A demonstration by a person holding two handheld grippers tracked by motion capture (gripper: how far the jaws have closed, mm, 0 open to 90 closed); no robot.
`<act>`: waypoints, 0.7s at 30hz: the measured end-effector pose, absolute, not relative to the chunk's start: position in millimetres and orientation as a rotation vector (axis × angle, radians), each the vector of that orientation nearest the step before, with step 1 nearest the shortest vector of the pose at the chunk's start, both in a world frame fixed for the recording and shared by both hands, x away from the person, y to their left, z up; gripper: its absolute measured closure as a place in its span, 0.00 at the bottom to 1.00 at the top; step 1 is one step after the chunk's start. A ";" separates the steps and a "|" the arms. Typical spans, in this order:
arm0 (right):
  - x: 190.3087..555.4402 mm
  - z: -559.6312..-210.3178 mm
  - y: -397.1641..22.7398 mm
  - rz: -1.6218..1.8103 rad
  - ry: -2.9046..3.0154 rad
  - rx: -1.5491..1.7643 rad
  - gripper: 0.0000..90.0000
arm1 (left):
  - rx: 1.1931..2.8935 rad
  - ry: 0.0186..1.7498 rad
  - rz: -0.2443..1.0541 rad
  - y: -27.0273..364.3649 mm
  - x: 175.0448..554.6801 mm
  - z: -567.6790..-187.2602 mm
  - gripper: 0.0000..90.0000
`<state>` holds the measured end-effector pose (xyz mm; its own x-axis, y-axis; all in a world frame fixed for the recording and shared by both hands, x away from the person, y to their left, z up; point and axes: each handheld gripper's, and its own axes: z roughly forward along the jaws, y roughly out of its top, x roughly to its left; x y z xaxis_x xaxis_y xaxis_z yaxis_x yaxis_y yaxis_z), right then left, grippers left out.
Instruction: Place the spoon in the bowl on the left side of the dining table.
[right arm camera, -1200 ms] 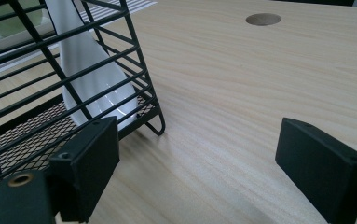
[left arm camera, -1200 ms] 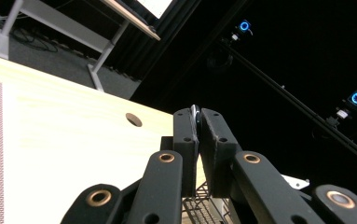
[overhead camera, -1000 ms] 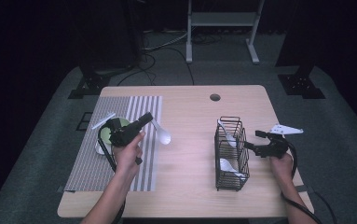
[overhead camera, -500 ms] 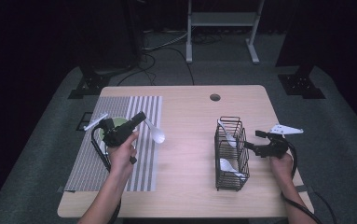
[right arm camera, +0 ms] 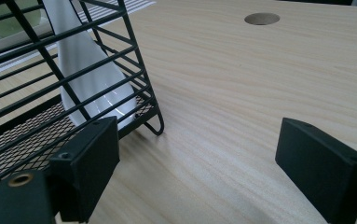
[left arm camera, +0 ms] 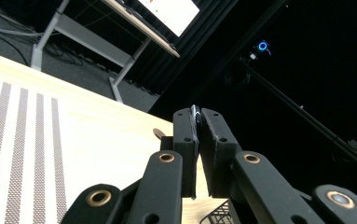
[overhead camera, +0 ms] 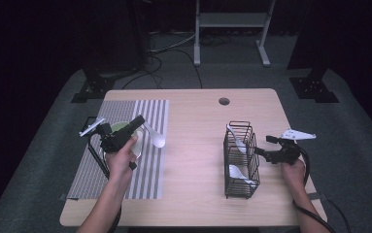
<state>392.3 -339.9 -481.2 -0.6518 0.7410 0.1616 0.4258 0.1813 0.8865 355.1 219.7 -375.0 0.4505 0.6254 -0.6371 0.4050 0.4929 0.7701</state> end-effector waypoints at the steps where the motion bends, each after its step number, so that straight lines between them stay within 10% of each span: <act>1: 392.4 -481.2 -340.0 1.459 2.156 1.111 0.14 | 1.111 1.160 0.179 220.6 355.0 -374.9 0.94; 21: 391.9 -481.1 -339.2 1.449 2.157 1.107 0.14 | 1.087 1.186 0.226 241.8 356.7 -370.4 0.94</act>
<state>391.9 -339.2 -481.1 -0.6503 0.7439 0.1541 0.4238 0.1869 0.8863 356.7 241.8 -370.4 0.4182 0.6535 -0.6309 0.3758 0.5079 0.7751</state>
